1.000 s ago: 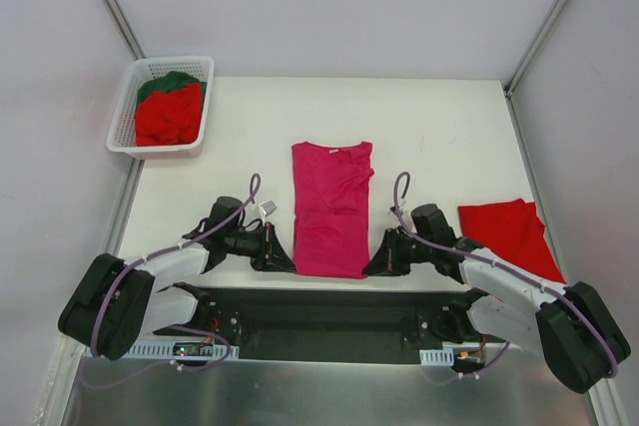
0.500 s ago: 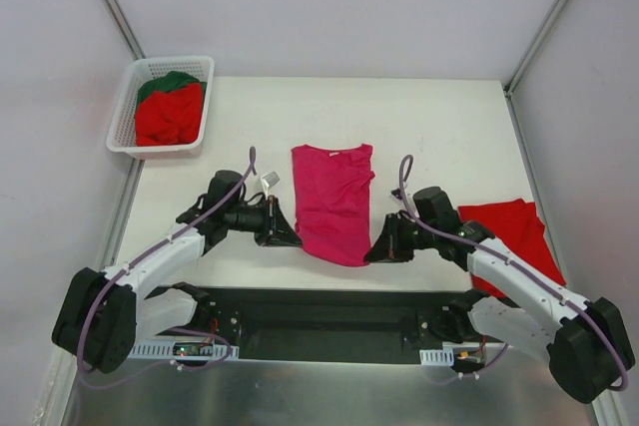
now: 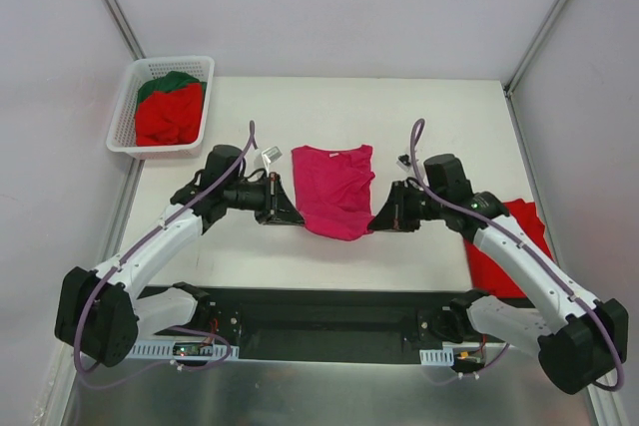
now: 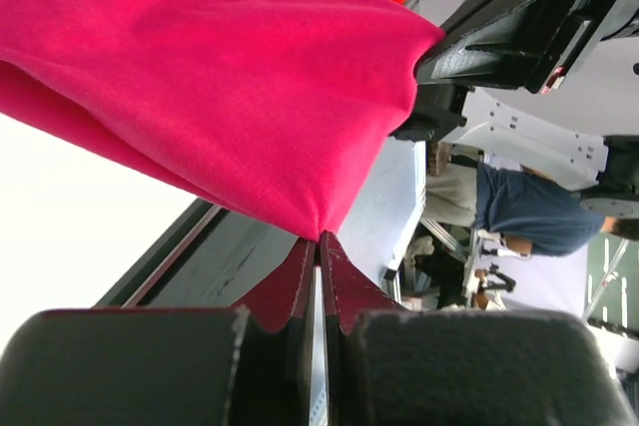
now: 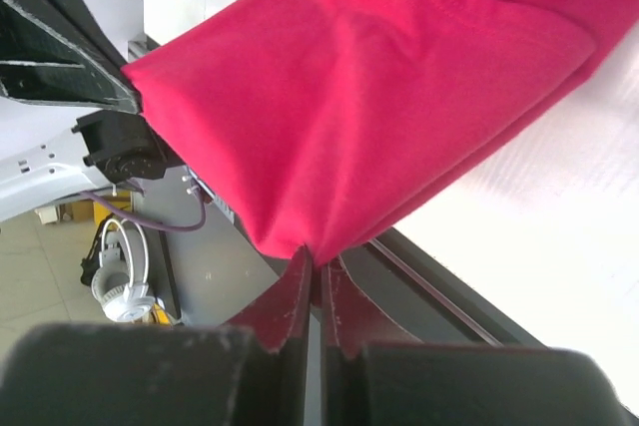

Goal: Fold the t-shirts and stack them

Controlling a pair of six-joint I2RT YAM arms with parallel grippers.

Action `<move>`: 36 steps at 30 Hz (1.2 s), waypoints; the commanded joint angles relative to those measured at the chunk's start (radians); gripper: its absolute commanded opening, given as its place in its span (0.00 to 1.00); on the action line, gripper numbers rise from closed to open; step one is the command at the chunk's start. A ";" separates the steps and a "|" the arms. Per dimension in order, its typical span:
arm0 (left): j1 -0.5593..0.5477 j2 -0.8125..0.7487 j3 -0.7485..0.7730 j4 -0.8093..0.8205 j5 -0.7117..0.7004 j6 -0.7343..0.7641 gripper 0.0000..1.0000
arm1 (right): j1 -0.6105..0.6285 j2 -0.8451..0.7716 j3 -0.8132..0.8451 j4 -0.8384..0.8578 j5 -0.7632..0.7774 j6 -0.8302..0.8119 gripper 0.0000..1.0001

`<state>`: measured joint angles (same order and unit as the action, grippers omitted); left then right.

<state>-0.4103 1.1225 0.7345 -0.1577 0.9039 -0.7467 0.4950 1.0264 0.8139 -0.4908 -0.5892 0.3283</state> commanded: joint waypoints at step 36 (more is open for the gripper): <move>0.205 0.365 0.378 -0.109 0.041 0.228 0.00 | -0.193 0.465 0.367 0.043 -0.101 -0.135 0.01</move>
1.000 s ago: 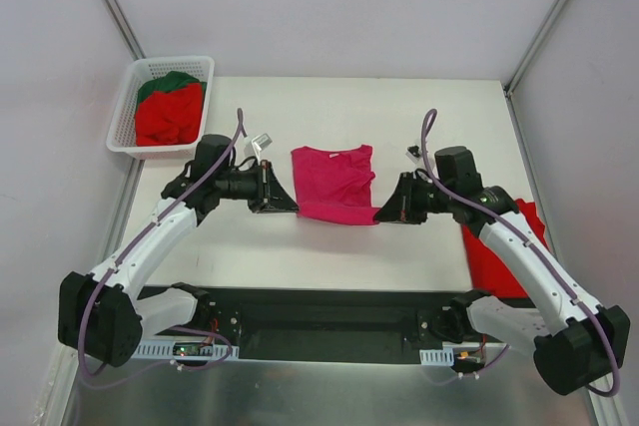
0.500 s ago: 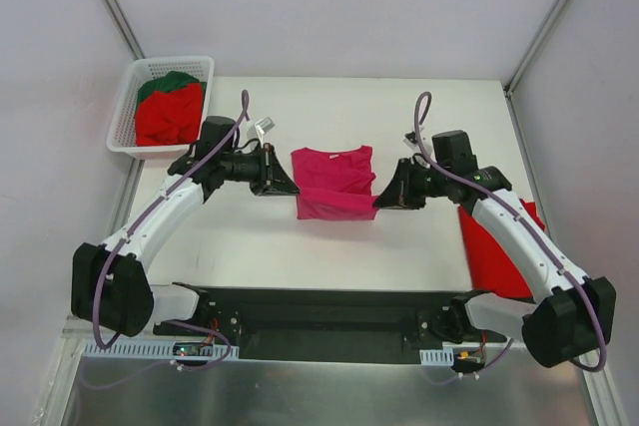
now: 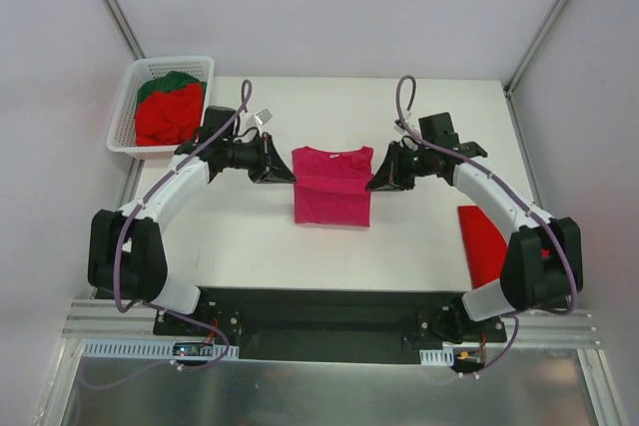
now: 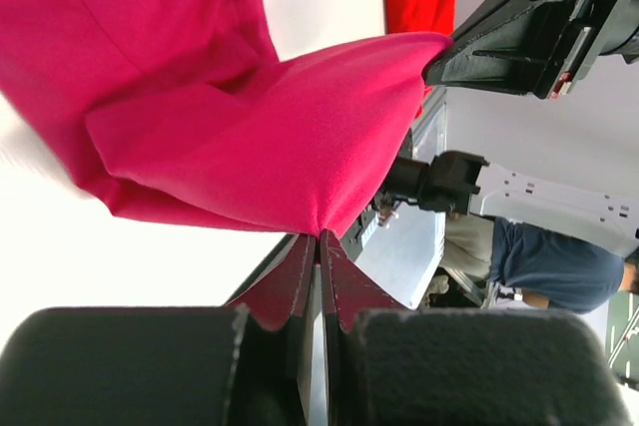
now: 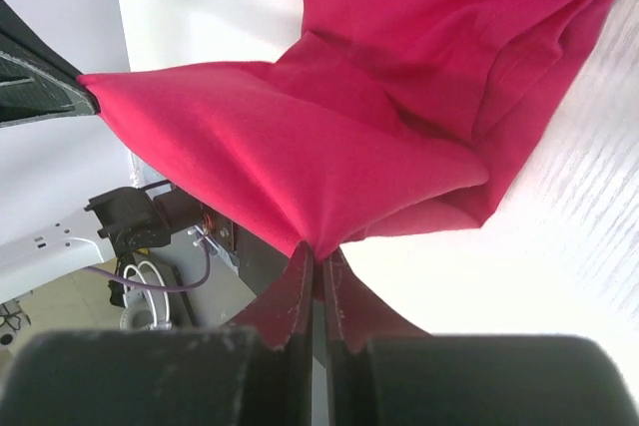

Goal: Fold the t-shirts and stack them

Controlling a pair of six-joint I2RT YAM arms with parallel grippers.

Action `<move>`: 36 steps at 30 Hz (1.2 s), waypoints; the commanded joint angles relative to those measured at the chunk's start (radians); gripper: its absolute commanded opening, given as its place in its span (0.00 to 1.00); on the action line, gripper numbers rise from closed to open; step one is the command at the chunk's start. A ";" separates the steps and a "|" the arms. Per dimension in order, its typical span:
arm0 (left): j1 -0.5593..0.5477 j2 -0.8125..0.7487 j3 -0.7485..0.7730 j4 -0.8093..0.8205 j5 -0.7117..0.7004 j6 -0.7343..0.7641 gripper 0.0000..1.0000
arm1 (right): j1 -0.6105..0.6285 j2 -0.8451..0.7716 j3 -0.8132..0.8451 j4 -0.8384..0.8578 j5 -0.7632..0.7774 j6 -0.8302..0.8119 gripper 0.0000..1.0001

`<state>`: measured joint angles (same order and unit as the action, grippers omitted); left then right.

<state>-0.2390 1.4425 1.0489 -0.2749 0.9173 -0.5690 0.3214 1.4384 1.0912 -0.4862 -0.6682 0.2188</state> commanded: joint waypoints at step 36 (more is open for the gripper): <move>0.136 0.611 0.557 0.000 0.127 0.041 0.00 | -0.123 0.586 0.539 0.074 -0.131 0.054 0.01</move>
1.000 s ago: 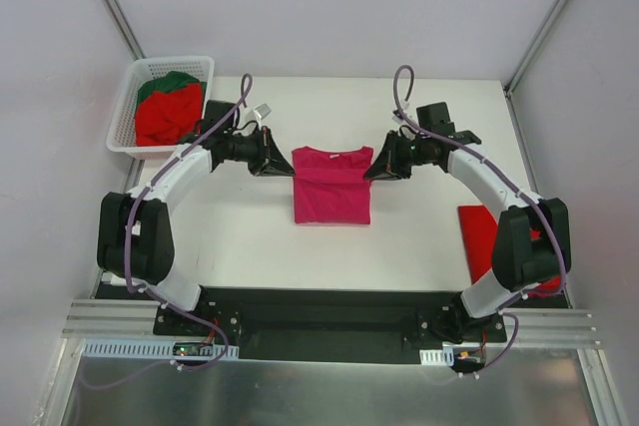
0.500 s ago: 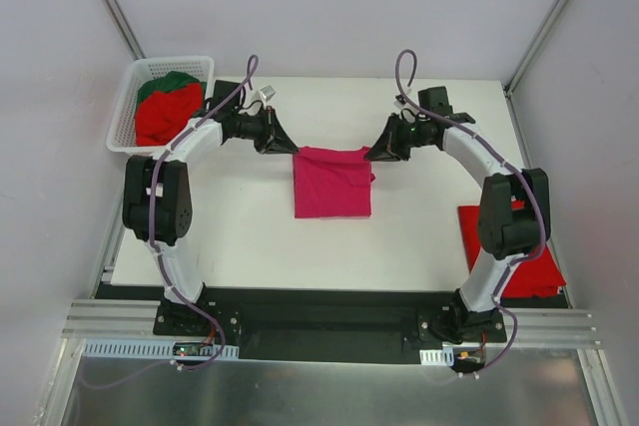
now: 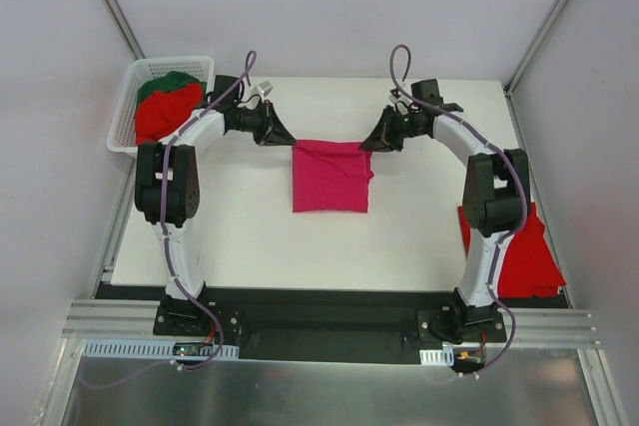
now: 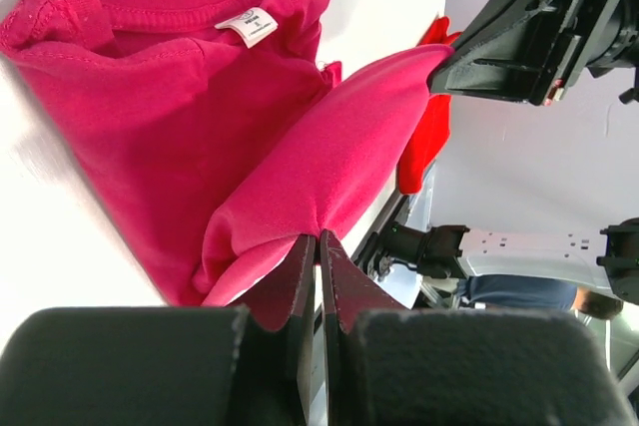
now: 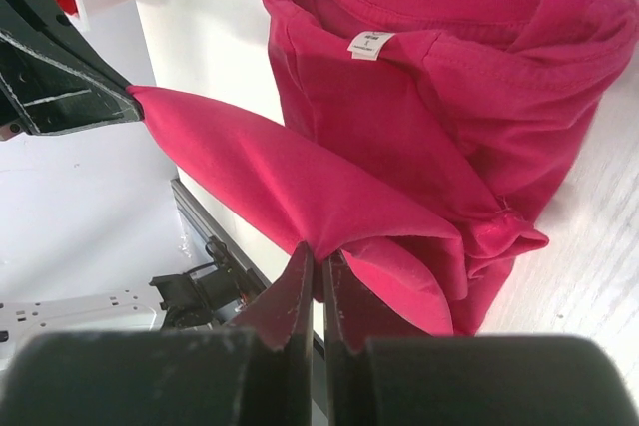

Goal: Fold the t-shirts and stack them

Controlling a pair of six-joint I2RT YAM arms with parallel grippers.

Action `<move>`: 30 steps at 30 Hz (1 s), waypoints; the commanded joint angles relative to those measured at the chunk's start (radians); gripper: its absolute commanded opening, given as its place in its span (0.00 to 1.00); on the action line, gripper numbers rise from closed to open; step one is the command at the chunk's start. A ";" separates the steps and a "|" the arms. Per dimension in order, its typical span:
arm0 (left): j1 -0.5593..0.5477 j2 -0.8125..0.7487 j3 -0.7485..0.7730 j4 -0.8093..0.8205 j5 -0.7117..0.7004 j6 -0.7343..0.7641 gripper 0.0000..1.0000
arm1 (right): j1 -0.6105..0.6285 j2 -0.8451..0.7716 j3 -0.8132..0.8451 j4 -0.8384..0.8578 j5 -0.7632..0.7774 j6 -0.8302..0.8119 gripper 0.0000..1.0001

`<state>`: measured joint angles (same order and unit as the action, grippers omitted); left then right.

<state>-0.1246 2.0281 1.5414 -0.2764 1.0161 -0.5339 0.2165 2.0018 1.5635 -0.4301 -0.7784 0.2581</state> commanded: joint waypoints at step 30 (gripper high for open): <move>0.031 0.211 0.246 0.002 0.044 -0.011 0.00 | -0.066 0.192 0.194 0.120 -0.048 0.118 0.01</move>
<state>-0.1101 2.2398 1.7340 -0.2756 1.0439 -0.5430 0.1772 2.1914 1.6966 -0.3614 -0.8238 0.3416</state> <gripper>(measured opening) 0.008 0.034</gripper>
